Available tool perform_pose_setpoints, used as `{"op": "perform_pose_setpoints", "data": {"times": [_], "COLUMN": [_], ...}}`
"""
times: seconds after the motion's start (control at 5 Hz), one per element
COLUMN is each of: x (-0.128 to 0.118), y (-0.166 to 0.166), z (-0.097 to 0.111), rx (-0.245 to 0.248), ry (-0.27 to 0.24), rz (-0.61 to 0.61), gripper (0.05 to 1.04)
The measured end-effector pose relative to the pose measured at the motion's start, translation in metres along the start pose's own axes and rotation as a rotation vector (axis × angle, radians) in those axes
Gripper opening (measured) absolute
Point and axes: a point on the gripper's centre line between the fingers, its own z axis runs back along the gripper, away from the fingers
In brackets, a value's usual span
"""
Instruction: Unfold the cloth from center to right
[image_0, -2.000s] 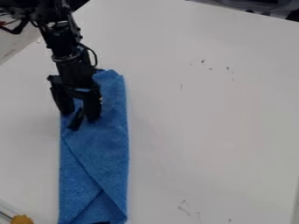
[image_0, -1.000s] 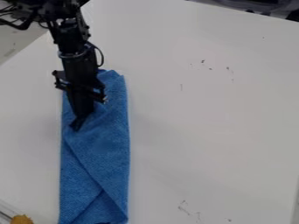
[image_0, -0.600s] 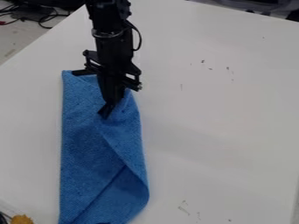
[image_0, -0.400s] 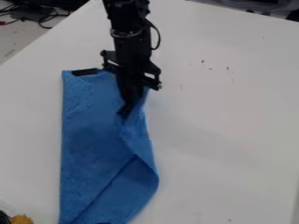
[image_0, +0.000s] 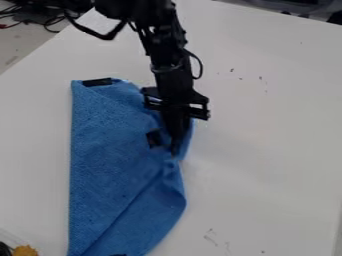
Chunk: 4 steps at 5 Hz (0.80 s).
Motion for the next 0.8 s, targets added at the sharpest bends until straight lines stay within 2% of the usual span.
{"op": "perform_pose_setpoints", "data": {"times": [0.2,0.4,0.6,0.8], "x": [0.012,0.021,0.022,0.018], "y": [-0.005,-0.014,-0.022,-0.028], "z": [-0.009,-0.01,-0.01,-0.01], "rx": [-0.013,0.015,0.05,0.074], "ry": [-0.01,0.003,0.021,0.042], "rz": [0.013,-0.025,-0.031,-0.027], "gripper": [0.054,0.071,0.215,0.466]}}
